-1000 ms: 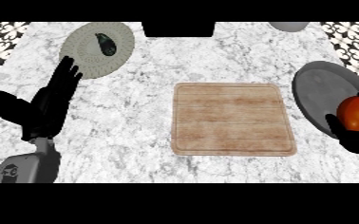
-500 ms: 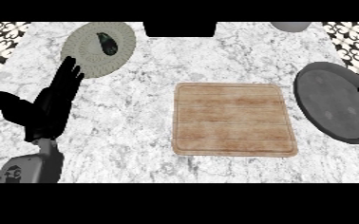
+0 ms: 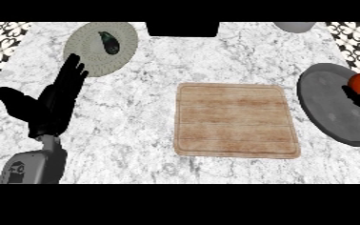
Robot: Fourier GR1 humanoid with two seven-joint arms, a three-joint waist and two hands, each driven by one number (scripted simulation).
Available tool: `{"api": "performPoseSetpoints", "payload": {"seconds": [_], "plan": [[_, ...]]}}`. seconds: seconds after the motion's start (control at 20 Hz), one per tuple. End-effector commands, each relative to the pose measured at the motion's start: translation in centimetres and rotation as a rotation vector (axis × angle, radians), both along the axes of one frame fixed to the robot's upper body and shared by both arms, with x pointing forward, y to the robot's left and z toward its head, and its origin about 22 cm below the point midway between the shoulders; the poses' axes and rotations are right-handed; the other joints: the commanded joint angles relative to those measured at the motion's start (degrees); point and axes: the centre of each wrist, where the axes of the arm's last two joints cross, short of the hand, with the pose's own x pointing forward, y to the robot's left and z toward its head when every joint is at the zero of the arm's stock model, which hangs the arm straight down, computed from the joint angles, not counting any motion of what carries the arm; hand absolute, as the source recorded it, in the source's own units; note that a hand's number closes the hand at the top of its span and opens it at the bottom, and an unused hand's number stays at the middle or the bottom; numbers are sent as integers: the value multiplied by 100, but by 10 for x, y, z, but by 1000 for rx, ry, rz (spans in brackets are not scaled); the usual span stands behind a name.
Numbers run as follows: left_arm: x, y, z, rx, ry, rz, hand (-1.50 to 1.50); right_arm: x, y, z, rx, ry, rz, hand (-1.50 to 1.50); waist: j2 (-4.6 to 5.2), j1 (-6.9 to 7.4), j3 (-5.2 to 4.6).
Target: Pick the tomato from the cutting board and place it in the pan
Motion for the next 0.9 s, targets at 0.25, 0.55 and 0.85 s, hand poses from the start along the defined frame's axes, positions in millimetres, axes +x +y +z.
{"api": "performPoseSetpoints", "payload": {"seconds": [0.25, 0.55, 0.85], "plan": [[2, 19, 13, 1, -6, -7, 0, 12, -5, -61, 117, 196, -187, -150, 23, 81, 3], [-4, 8, 0, 3, -5, -17, 0, 12, -9, -81, 176, 289, -84, -150, 14, 57, 5], [-5, -1, 7, 2, 7, 1, 0, 0, -52, -45, 414, 48, -44, -150, 2, 27, 14]]}}
